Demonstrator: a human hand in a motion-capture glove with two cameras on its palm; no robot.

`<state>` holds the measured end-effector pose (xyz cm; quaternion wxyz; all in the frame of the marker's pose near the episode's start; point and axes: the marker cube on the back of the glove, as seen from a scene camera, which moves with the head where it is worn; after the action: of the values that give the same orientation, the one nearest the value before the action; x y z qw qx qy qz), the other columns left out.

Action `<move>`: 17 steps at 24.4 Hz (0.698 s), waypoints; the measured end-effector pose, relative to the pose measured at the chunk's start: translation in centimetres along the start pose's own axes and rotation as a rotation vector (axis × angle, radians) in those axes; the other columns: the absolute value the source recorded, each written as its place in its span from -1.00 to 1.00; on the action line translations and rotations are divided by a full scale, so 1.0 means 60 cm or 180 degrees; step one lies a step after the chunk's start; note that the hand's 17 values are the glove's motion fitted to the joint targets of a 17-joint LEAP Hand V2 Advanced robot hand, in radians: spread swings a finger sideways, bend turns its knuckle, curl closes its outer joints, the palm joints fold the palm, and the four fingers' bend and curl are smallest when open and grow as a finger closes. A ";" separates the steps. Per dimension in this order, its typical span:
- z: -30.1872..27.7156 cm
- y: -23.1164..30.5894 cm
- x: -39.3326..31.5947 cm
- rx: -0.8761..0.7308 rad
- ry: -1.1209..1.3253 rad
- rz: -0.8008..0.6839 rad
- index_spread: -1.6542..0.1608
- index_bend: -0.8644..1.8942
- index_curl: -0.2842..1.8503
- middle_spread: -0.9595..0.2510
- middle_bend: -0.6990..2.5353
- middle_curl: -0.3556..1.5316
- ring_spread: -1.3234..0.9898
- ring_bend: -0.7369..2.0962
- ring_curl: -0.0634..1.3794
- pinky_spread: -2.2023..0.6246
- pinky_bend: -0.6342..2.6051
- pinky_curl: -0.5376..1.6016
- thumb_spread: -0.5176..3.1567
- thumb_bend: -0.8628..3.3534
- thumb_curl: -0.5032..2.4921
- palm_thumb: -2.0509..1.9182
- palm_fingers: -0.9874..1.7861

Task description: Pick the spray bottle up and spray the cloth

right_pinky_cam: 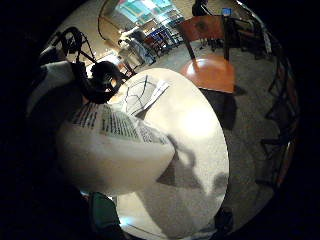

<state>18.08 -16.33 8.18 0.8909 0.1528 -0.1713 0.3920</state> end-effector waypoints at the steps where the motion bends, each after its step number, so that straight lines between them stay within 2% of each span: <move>1: 0.001 0.000 -0.001 0.0028 0.0019 -0.0024 0.58 -0.21 -0.39 0.44 -0.28 -0.13 0.09 -0.21 -0.39 0.75 -0.47 -0.23 -0.34 -0.56 -0.36 0.54 0.55; 10: -0.005 0.000 -0.001 0.0026 0.0048 -0.0117 0.59 -0.22 -0.33 0.39 -0.29 -0.11 0.06 -0.22 -0.38 0.64 -0.43 -0.19 -0.47 -0.58 -0.30 0.58 0.59; 17: -0.022 -0.001 -0.034 -0.0249 0.0251 -0.0325 0.59 -0.21 -0.30 0.38 -0.28 -0.10 0.05 -0.21 -0.37 0.61 -0.43 -0.18 -0.51 -0.60 -0.27 0.59 0.59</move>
<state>17.04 -17.16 6.13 0.9210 0.1108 -0.1432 0.3448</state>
